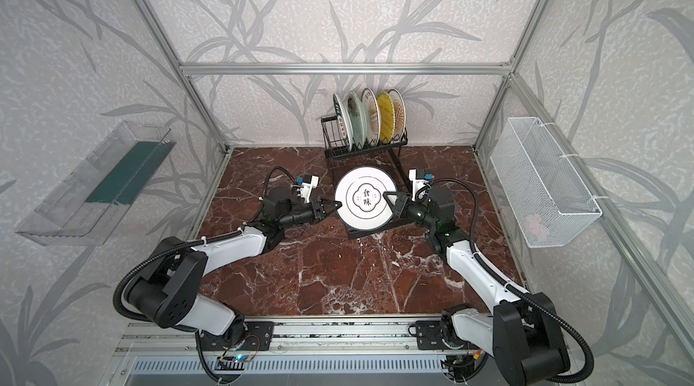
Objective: Load plates into a dish rack
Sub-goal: Place the plate on the dish rack.
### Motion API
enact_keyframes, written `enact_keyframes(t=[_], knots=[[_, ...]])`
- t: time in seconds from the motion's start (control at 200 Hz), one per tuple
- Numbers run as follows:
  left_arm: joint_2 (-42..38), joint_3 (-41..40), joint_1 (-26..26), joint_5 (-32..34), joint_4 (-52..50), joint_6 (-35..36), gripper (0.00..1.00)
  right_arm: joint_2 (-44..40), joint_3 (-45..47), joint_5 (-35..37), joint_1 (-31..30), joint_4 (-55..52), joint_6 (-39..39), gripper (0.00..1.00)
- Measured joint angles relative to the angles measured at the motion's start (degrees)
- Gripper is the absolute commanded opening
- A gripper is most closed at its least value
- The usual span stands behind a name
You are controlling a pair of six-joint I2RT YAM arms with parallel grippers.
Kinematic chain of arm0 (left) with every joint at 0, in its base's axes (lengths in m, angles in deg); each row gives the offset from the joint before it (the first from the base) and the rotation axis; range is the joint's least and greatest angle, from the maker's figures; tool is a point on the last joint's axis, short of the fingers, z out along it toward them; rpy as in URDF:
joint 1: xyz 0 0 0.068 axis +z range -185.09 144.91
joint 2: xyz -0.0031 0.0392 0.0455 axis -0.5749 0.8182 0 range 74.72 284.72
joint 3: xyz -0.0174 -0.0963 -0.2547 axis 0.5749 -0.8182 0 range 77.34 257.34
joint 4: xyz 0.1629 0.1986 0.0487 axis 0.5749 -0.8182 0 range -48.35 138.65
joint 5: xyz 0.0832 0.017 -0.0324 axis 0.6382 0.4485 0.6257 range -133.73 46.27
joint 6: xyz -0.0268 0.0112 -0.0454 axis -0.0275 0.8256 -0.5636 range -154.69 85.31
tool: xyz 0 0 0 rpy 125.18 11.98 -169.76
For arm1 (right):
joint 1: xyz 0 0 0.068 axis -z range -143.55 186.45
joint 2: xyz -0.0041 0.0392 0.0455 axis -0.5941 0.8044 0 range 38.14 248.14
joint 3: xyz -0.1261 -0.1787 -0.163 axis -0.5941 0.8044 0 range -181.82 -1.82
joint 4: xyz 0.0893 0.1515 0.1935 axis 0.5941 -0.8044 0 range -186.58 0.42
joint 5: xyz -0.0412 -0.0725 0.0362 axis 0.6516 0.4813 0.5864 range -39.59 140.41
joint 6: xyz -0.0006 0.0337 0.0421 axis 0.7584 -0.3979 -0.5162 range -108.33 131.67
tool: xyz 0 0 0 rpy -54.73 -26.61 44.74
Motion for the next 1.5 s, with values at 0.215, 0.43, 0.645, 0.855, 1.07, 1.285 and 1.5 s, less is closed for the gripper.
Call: enact_keyframes(t=[0.215,0.43,0.645,0.855,1.07,1.285,1.5], knots=[[0.83,0.09,0.0,0.35,0.52,0.46,0.0,1.07,-0.15,-0.55,-0.07,-0.02,-0.07,0.2],[1.77,0.76,0.0,0.39,1.51,0.48,0.0,2.08,-0.92,-1.22,-0.31,-0.04,-0.09,0.16],[1.99,0.94,0.0,0.39,2.1,1.46,0.0,2.19,-1.07,-1.16,-0.26,-0.09,-0.63,0.11],[2.12,1.16,-0.04,0.46,1.92,2.29,0.0,2.45,-1.07,-0.66,-0.26,-0.33,-0.72,0.02],[2.1,2.25,-0.09,1.01,-0.87,3.54,0.0,2.47,-1.07,-0.37,-0.26,-0.48,-0.72,0.0],[1.07,2.78,-0.24,2.05,-3.87,4.63,0.03,2.47,-1.07,-0.48,-0.28,-0.52,-0.74,0.0],[0.39,2.78,-0.26,2.54,-5.27,5.03,0.1,2.38,-1.07,-0.68,-0.39,-0.63,-0.72,0.0]])
